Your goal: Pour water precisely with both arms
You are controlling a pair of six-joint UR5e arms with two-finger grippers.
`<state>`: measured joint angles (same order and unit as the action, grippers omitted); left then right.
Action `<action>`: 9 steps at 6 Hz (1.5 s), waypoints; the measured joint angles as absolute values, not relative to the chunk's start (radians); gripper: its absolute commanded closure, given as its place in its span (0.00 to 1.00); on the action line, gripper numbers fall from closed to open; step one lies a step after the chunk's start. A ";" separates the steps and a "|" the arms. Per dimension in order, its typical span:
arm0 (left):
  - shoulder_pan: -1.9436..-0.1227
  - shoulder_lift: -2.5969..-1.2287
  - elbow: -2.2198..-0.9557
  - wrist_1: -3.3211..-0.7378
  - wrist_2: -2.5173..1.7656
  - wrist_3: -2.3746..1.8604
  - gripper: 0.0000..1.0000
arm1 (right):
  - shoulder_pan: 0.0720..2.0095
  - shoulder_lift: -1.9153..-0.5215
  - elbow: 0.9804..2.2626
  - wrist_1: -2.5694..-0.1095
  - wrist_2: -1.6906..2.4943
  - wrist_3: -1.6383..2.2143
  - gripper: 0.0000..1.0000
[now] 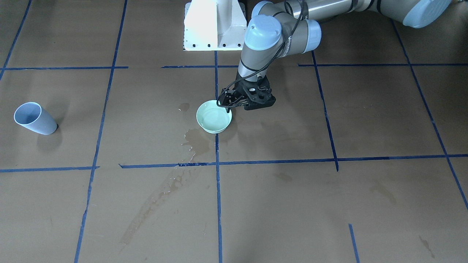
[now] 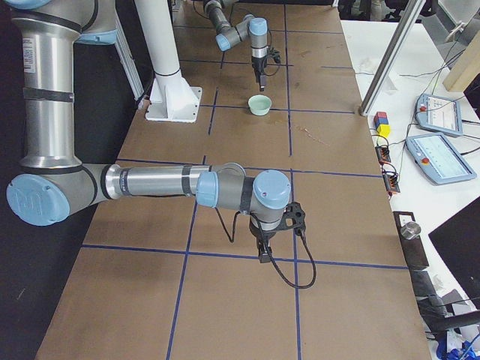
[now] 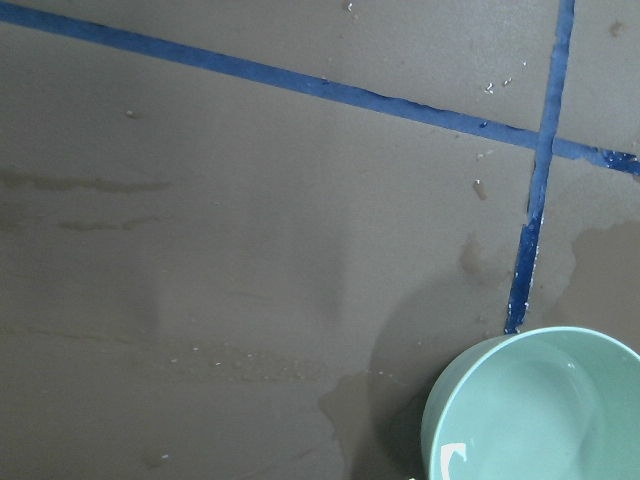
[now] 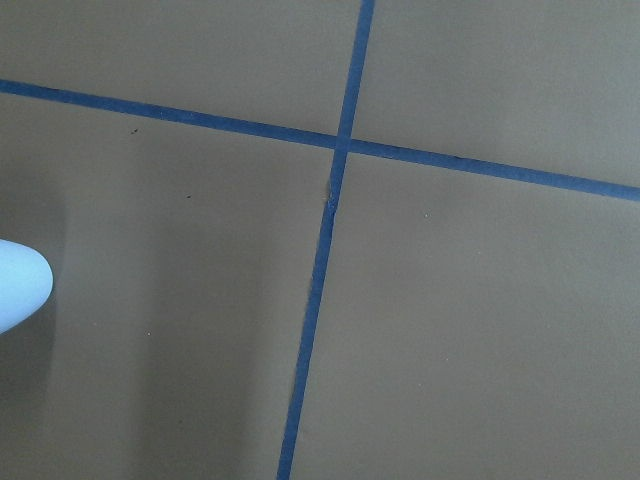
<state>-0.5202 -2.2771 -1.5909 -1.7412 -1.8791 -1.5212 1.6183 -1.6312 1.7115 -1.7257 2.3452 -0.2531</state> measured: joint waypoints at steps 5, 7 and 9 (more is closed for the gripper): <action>-0.459 -2.298 -1.544 -1.790 -1.799 -1.577 0.95 | 1.618 -1.633 1.710 -1.725 2.345 -0.255 0.00; -0.459 -2.299 -1.549 -1.790 -1.800 -1.574 0.97 | 1.618 -1.634 1.710 -1.726 2.345 -0.254 0.00; -0.464 -2.297 -1.556 -1.788 -1.802 -1.574 1.00 | 1.618 -1.634 1.710 -1.726 2.345 -0.253 0.00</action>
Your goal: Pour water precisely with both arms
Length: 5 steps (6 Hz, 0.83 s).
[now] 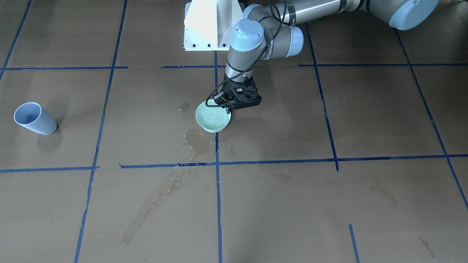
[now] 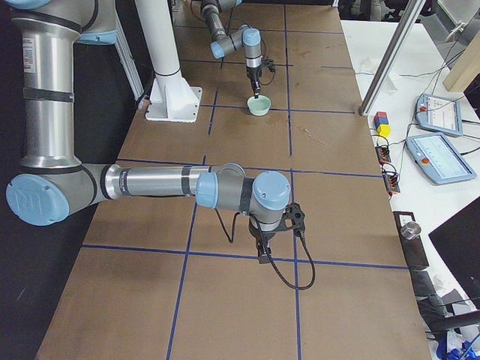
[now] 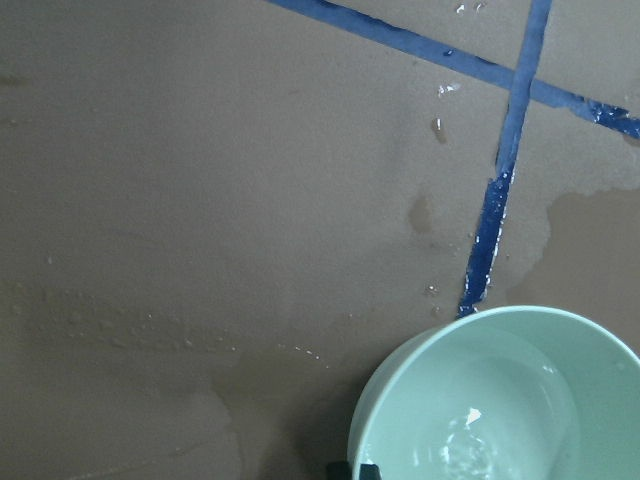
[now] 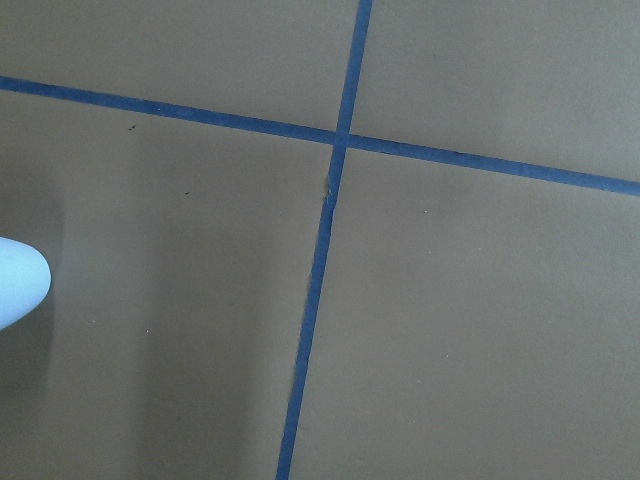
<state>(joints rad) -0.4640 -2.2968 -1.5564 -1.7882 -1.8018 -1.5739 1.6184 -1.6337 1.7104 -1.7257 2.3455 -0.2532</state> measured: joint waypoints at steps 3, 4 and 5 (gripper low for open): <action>-0.585 -2.232 -1.657 -1.785 -1.963 -1.548 1.00 | 1.618 -1.634 1.709 -1.726 2.346 -0.253 0.00; -0.642 -2.169 -1.718 -1.783 -2.029 -1.484 1.00 | 1.618 -1.635 1.709 -1.726 2.347 -0.253 0.00; -0.693 -2.109 -1.763 -1.783 -2.074 -1.407 1.00 | 1.618 -1.636 1.709 -1.726 2.347 -0.253 0.00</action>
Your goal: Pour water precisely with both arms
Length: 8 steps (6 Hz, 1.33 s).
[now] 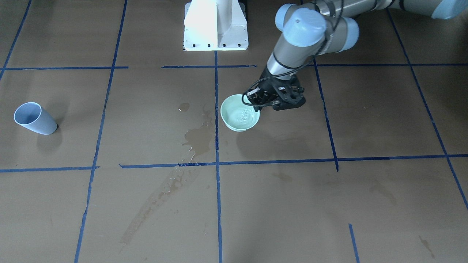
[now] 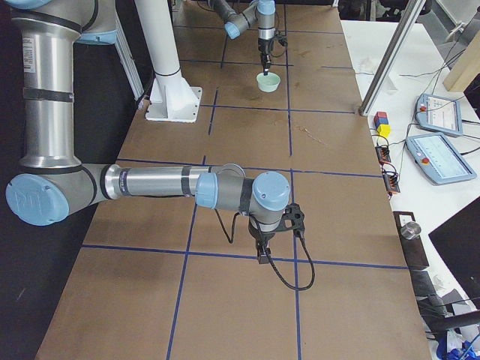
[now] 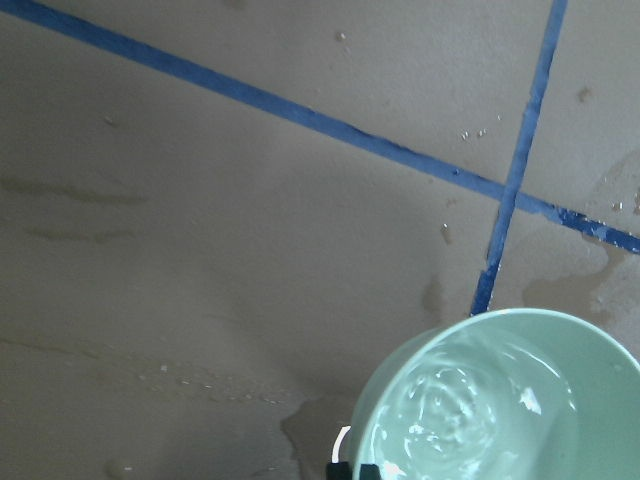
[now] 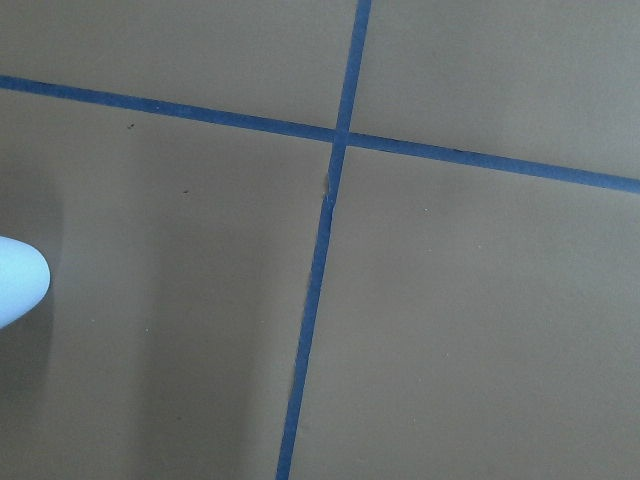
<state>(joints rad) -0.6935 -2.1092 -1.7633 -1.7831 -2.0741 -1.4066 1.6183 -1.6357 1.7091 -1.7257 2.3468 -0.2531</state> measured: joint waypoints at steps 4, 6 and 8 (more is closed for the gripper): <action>-0.893 -1.823 -1.846 -1.834 -2.188 -1.076 1.00 | 1.618 -1.642 1.714 -1.726 2.349 -0.253 0.00; -1.032 -1.678 -1.832 -1.898 -2.303 -0.875 1.00 | 1.618 -1.643 1.714 -1.726 2.349 -0.254 0.00; -1.138 -1.576 -1.799 -1.910 -2.358 -0.670 1.00 | 1.618 -1.643 1.713 -1.725 2.349 -0.253 0.00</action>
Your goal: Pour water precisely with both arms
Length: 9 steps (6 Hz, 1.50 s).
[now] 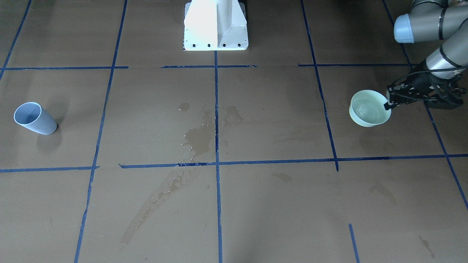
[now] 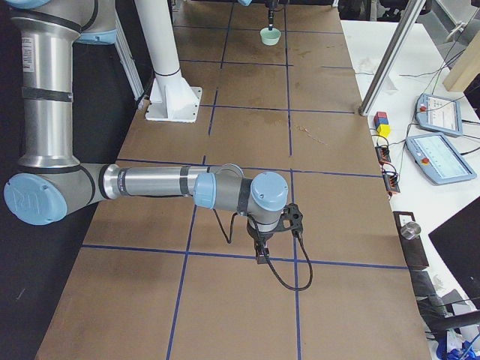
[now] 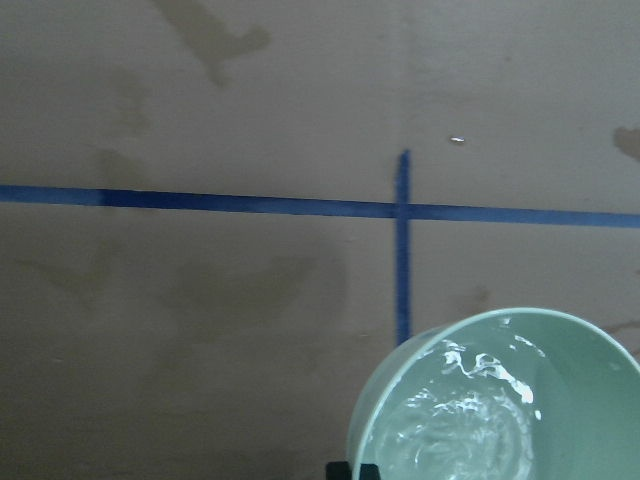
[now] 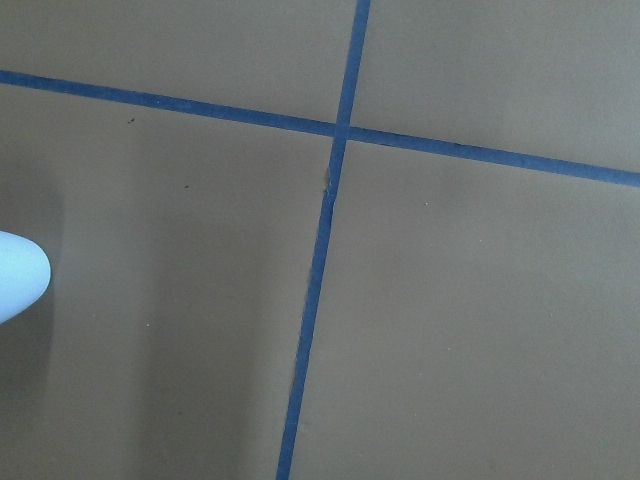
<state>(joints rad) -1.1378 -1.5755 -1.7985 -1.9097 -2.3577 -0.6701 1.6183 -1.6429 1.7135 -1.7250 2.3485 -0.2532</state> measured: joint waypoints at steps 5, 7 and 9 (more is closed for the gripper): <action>-1.191 -1.487 -1.563 -2.273 -2.384 -0.681 1.00 | 1.618 -1.643 1.715 -1.726 2.349 -0.254 0.00; -1.170 -1.498 -1.532 -2.328 -2.382 -0.749 0.97 | 1.618 -1.643 1.714 -1.726 2.349 -0.255 0.00; -1.116 -1.512 -1.525 -2.335 -2.379 -0.788 0.92 | 1.618 -1.643 1.713 -1.726 2.349 -0.254 0.00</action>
<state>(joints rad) -1.1162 -1.5125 -1.5246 -2.3347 -2.3790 -0.7875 1.6184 -1.6429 1.7129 -1.7257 2.3485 -0.2542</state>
